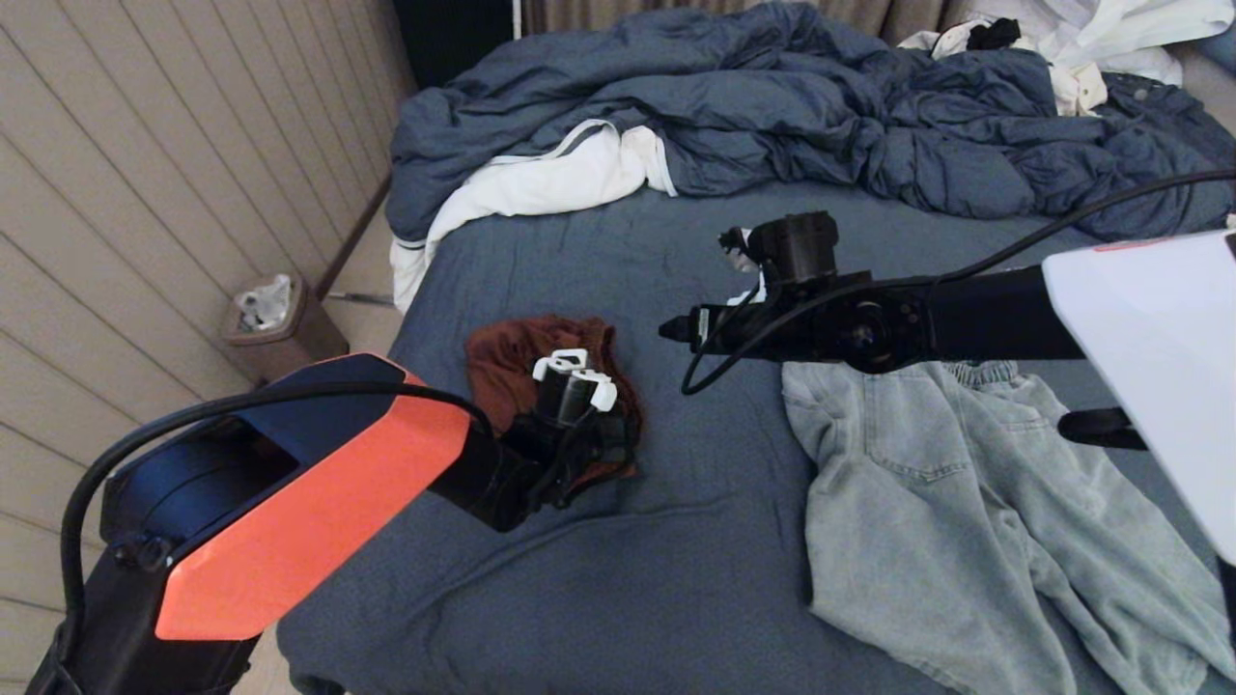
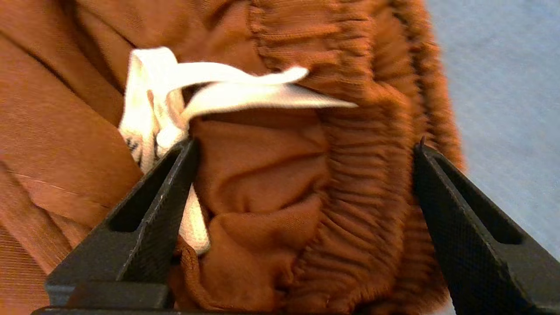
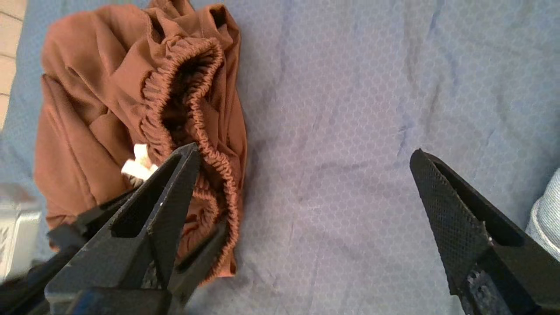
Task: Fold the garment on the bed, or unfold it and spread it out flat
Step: Unford the brown shorts
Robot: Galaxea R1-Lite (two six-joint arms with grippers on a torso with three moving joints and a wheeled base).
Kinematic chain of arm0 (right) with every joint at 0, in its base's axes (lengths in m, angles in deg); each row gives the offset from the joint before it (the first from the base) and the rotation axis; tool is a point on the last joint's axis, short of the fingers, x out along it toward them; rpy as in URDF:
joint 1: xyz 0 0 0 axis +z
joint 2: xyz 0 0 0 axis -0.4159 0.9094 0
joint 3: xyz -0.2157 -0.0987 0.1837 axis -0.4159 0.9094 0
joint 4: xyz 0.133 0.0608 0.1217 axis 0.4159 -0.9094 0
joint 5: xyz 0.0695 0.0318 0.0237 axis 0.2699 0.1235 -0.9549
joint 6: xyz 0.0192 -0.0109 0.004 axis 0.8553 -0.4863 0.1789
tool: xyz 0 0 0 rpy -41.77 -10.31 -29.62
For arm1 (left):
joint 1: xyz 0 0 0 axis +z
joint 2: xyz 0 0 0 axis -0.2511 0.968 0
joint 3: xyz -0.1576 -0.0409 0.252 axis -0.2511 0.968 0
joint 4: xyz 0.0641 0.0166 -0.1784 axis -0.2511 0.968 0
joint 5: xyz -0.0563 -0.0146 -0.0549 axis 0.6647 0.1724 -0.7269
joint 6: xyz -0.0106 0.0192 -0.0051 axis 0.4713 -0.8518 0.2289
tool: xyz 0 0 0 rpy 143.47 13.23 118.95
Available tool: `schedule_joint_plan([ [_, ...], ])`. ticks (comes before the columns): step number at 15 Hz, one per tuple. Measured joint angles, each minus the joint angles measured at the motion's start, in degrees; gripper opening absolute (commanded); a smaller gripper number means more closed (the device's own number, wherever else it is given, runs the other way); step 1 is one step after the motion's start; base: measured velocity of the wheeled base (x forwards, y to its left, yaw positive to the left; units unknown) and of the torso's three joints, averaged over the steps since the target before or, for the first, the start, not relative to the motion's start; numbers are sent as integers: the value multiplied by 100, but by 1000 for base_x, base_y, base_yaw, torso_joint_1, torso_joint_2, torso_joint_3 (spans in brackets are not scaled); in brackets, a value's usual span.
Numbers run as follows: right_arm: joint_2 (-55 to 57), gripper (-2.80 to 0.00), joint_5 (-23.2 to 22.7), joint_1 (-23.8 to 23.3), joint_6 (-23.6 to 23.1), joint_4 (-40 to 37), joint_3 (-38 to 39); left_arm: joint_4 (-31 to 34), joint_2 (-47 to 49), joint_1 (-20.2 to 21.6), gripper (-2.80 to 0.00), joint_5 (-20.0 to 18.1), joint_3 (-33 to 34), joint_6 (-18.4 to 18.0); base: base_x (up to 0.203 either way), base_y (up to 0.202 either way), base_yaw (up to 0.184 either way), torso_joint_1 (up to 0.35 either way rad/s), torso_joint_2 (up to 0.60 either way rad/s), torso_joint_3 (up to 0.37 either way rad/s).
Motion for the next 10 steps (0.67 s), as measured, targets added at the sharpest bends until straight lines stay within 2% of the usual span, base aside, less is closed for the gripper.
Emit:
schedule_joint_plan([
  [1, -6, 0, 0, 9, 2, 0, 2, -4, 18, 25, -280, 8, -11, -21, 0, 0, 0, 0, 0, 0],
  [10, 38, 0, 6, 16, -2, 101, -6, 55, -298, 325, -280, 33, -127, -27, 0, 0, 0, 0, 0, 0],
])
